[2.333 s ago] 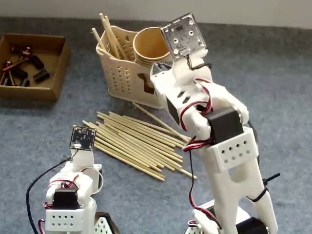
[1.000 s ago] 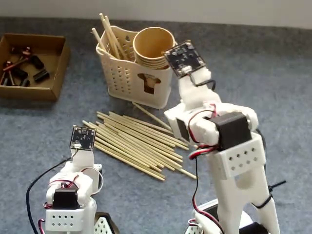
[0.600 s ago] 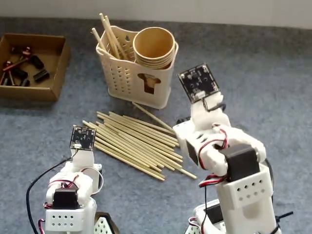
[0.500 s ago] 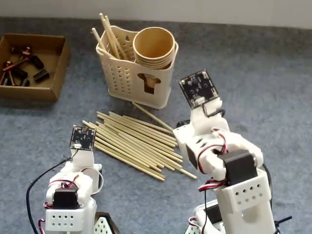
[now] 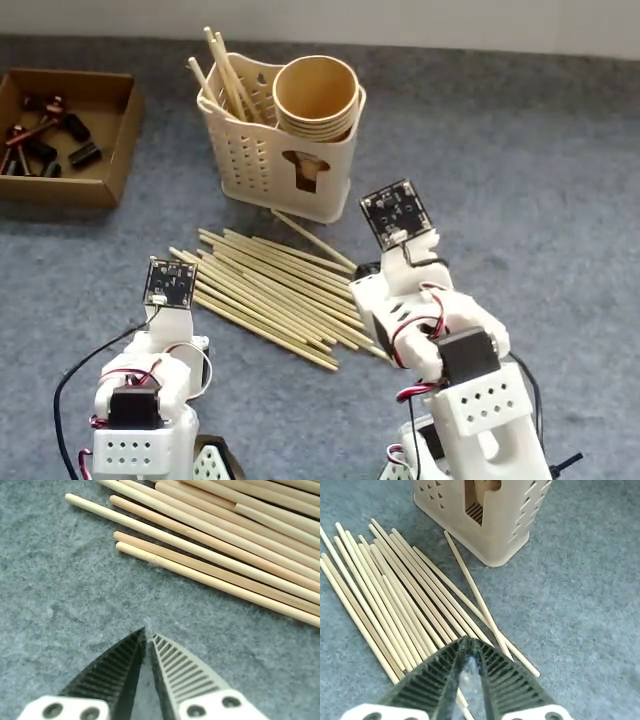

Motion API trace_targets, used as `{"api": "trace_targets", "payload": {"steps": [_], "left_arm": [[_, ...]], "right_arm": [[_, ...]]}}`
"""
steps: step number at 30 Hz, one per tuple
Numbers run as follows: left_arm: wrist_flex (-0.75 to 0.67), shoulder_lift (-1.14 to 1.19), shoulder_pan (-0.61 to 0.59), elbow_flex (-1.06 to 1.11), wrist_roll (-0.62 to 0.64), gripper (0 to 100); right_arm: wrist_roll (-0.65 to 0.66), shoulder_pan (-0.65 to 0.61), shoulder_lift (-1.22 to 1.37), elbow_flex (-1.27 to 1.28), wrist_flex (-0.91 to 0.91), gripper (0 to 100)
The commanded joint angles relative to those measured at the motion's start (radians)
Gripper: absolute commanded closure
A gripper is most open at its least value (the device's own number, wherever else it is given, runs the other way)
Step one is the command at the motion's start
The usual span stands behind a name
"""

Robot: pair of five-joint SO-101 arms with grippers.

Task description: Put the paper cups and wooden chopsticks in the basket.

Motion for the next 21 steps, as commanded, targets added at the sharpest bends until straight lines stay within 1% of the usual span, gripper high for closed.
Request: {"api": "trace_targets", "payload": {"steps": [1, 7, 15, 18, 21], "left_arm": [[0.008, -0.004, 0.005, 0.019, -0.003, 99], [0.008, -0.004, 0.005, 0.019, -0.003, 99], [0.008, -0.004, 0.005, 0.019, -0.003, 99], [0.008, -0.004, 0.005, 0.019, -0.003, 99], [0.008, -0.004, 0.005, 0.019, -0.003, 99]], "right_arm": [[-0.008, 0.004, -0.013, 0.044, -0.071, 98.8], [-0.008, 0.004, -0.013, 0.124, -0.120, 98.8], [-0.009, 0.004, 0.001, 0.128, -0.113, 97.5], [-0.009, 0.004, 0.061, 0.122, -0.113, 94.0], [-0.009, 0.004, 0.182, 0.114, -0.113, 93.8]]}}
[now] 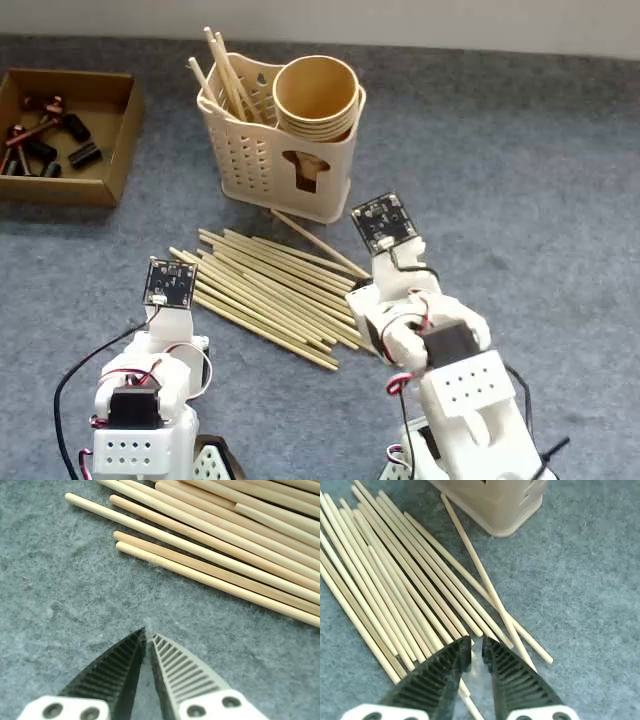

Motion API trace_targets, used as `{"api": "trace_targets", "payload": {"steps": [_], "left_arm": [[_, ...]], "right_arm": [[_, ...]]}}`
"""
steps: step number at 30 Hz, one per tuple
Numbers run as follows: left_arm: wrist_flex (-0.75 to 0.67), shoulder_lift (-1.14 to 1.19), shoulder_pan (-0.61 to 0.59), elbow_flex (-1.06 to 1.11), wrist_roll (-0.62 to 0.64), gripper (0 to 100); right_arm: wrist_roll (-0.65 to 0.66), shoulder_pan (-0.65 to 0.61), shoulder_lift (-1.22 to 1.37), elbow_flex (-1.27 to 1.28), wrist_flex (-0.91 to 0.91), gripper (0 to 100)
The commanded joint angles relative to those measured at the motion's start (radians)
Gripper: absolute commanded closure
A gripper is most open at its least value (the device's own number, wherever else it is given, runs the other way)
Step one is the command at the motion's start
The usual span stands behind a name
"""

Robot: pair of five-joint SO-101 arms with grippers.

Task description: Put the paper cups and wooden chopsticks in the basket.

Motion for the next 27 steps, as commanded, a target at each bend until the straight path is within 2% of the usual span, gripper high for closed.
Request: {"api": "trace_targets", "payload": {"steps": [1, 4, 9, 20, 27], "left_arm": [[0.008, -0.004, 0.005, 0.019, -0.003, 99], [0.008, -0.004, 0.005, 0.019, -0.003, 99], [0.008, -0.004, 0.005, 0.019, -0.003, 99], [0.008, -0.004, 0.005, 0.019, -0.003, 99], [0.008, -0.004, 0.005, 0.019, -0.003, 99]], "right_arm": [[-0.008, 0.002, 0.125, -0.035, -0.025, 93.6], [-0.008, -0.004, 0.239, -0.102, -0.021, 92.3], [-0.002, -0.001, 0.361, -0.163, -0.010, 82.3], [0.118, -0.001, 0.552, -0.174, -0.105, 82.1], [0.123, -0.002, 0.628, -0.176, -0.110, 82.1]]}}
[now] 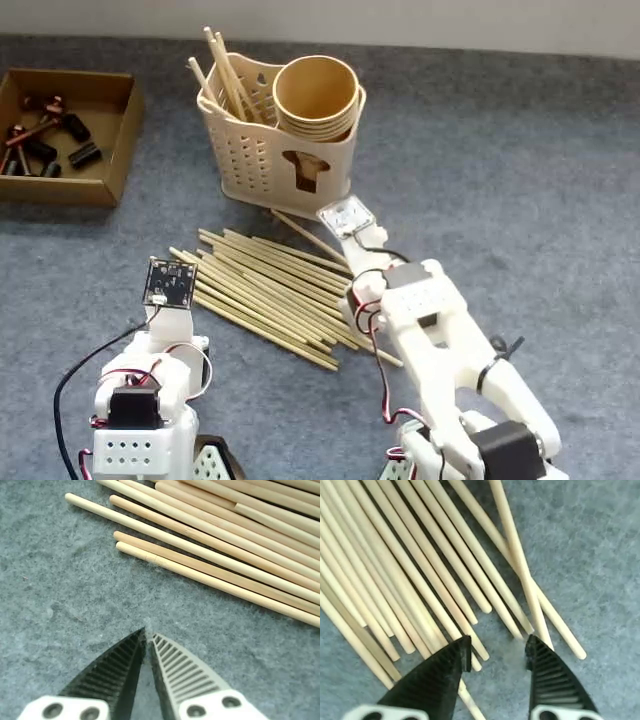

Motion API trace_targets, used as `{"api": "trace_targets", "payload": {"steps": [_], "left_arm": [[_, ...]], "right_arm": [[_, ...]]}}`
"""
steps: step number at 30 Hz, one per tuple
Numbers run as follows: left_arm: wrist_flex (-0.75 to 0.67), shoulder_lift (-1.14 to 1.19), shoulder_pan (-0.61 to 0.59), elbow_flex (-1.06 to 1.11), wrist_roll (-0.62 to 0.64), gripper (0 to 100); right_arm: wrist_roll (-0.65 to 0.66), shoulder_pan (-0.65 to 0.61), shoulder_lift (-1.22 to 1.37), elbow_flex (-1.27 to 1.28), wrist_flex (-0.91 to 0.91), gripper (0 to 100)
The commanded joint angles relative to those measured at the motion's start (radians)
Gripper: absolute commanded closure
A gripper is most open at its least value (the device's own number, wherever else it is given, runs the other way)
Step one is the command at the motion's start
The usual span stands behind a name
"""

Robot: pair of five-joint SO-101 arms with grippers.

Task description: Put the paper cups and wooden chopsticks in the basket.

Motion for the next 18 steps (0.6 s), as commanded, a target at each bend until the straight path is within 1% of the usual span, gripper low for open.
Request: {"api": "trace_targets", "payload": {"steps": [1, 12, 15, 18], "left_arm": [[0.008, -0.004, 0.005, 0.019, -0.003, 99], [0.008, -0.004, 0.005, 0.019, -0.003, 99], [0.008, -0.004, 0.005, 0.019, -0.003, 99], [0.008, -0.004, 0.005, 0.019, -0.003, 99]], "right_arm": [[0.015, -0.002, 0.016, -0.031, -0.035, 82.1], [0.020, -0.001, 0.031, -0.028, -0.058, 82.1], [0.072, -0.002, 0.033, -0.021, -0.058, 82.1], [0.087, -0.008, 0.030, 0.010, -0.058, 82.1]]}}
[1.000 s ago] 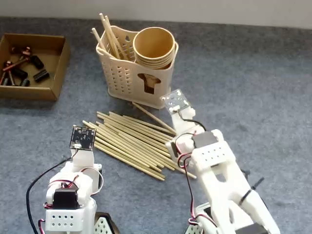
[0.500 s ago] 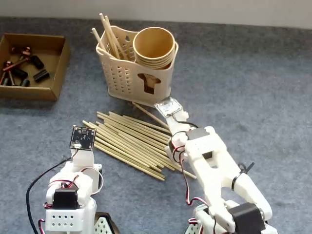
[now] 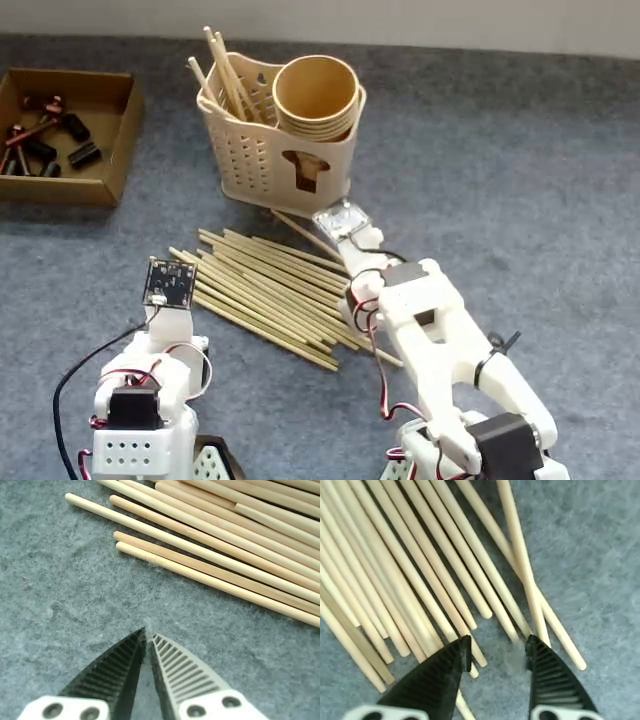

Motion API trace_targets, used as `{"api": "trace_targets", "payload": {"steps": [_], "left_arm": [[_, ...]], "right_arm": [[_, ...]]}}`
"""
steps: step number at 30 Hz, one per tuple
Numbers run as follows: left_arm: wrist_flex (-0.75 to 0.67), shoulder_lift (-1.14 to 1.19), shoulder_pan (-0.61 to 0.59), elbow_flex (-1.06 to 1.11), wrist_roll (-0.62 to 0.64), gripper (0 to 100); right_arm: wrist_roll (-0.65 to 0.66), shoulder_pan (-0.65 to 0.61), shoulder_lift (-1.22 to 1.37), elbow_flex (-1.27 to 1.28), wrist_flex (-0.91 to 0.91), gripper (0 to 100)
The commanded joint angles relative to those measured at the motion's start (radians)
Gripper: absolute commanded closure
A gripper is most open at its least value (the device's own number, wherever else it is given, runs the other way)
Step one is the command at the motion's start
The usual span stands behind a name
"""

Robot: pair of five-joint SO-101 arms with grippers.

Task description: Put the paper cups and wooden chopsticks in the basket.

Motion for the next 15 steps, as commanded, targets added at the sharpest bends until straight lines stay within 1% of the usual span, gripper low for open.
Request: {"api": "trace_targets", "payload": {"steps": [1, 4, 9, 13, 15], "left_arm": [[0.008, -0.004, 0.005, 0.019, -0.003, 99], [0.008, -0.004, 0.005, 0.019, -0.003, 99], [0.008, -0.004, 0.005, 0.019, -0.003, 99], [0.008, -0.004, 0.005, 0.019, -0.003, 99], [0.008, -0.004, 0.005, 0.019, -0.003, 99]], "right_arm": [[0.023, -0.013, -0.007, 0.010, -0.015, 82.1], [0.023, -0.024, -0.010, 0.013, 0.001, 82.1], [0.023, -0.025, -0.012, 0.004, 0.111, 82.2], [0.023, -0.025, -0.019, 0.002, 0.125, 82.2], [0.023, -0.027, -0.065, 0.005, 0.125, 84.0]]}}
